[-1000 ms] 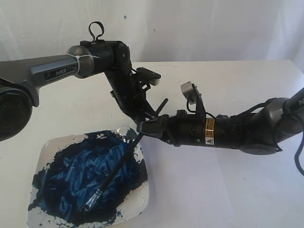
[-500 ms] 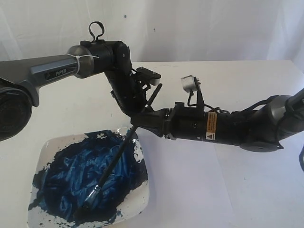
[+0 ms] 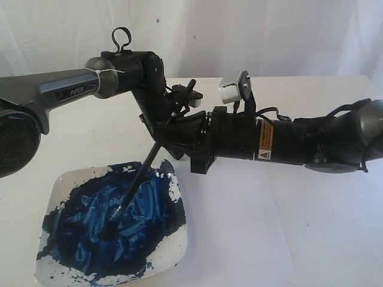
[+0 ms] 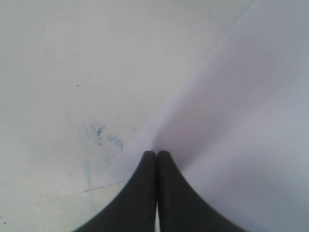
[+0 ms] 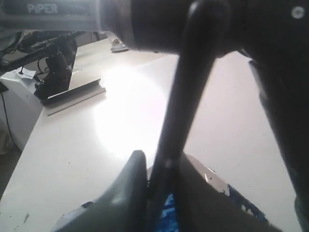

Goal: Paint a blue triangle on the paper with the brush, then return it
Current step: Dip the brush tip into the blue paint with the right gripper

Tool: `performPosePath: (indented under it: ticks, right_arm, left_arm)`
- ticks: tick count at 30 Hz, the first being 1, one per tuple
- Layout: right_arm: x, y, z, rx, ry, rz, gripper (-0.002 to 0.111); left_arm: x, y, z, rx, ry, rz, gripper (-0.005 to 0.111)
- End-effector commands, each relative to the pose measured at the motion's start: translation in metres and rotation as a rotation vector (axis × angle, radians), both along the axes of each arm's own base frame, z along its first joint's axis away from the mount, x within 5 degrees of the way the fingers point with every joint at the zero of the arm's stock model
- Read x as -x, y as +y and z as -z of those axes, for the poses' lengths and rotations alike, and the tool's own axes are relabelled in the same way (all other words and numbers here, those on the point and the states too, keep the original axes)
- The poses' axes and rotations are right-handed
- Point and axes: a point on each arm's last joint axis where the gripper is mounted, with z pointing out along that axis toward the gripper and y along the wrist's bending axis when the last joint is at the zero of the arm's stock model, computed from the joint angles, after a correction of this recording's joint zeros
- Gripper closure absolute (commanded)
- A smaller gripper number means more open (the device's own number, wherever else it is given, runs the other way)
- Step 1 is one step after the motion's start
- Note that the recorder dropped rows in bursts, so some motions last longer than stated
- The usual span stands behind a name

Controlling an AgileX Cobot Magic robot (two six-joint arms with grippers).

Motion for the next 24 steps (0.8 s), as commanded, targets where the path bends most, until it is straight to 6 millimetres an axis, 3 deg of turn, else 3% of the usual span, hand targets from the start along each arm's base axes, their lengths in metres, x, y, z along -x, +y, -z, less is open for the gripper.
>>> performPosePath:
  ticks: [1,13,24]
  right_arm:
    - [0.013,0.008,0.003,0.14,-0.091,-0.064,0.108]
    - [0.022,-0.002,-0.032,0.287,-0.149,-0.001,0.108]
    - [0.033,-0.009,-0.06,0.272,-0.153,0.0,0.108]
  left_arm:
    - [0.002,-0.002,0.003,0.0,0.023,-0.001,0.107]
    - [0.002,-0.002,0.003,0.002,0.02,-0.002,0.107]
    - [0.002,-0.002,0.003,0.002,0.02,-0.002,0.107]
